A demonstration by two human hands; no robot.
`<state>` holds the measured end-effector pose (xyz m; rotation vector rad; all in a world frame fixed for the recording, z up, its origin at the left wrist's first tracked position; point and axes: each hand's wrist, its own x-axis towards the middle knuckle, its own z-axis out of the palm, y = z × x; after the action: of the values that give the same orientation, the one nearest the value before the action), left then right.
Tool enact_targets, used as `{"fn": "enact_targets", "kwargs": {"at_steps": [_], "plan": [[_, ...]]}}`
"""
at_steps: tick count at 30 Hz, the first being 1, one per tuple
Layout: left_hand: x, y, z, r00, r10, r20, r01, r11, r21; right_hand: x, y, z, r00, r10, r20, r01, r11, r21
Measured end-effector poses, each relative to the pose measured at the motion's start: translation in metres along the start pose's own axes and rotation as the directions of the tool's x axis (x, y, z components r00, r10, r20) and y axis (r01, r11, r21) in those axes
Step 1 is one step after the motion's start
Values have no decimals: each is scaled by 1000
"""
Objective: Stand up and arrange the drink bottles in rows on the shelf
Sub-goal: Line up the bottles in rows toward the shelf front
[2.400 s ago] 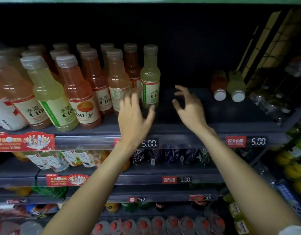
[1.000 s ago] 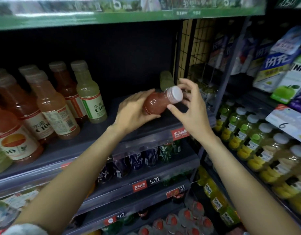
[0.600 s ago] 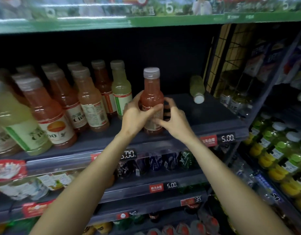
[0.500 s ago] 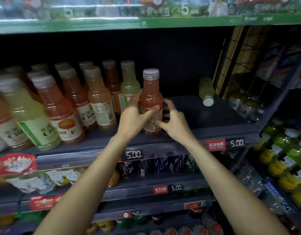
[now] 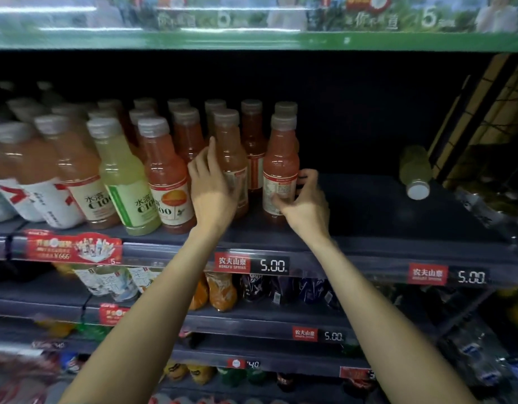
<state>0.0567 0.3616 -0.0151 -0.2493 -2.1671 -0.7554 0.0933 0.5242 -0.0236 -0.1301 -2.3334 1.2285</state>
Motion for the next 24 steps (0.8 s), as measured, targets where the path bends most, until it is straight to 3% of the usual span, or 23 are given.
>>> {"fn": "enact_targets", "kwargs": {"at_steps": [5, 9, 12, 15, 19, 22, 24], "plan": [[-2, -3, 0, 1000, 10, -5, -10, 1000, -16, 2, -7, 23, 997, -19, -80, 11, 995, -95], [-6, -3, 0, 999, 33, -9, -34, 999, -15, 11, -5, 27, 999, -26, 37, 29, 996, -80], [-14, 7, -3, 998, 0, -66, -6, 996, -84, 15, 3, 19, 984, -64, 167, 54, 997, 63], [-20, 26, -4, 989, 84, -120, -108, 973, -205, 10, 16, -8, 970, -144, 195, 124, 986, 111], [-22, 54, 10, 939, 325, 113, -289, 923, -252, 7, 42, -68, 948, -294, 122, 303, 952, -55], [-26, 85, 35, 803, 449, 391, -401, 893, -203, 11, 74, -119, 933, -358, 28, 344, 868, -358], [-29, 100, 53, 703, 450, 550, -465, 877, -123, 21, 93, -146, 954, -298, 13, 260, 809, -527]]}}
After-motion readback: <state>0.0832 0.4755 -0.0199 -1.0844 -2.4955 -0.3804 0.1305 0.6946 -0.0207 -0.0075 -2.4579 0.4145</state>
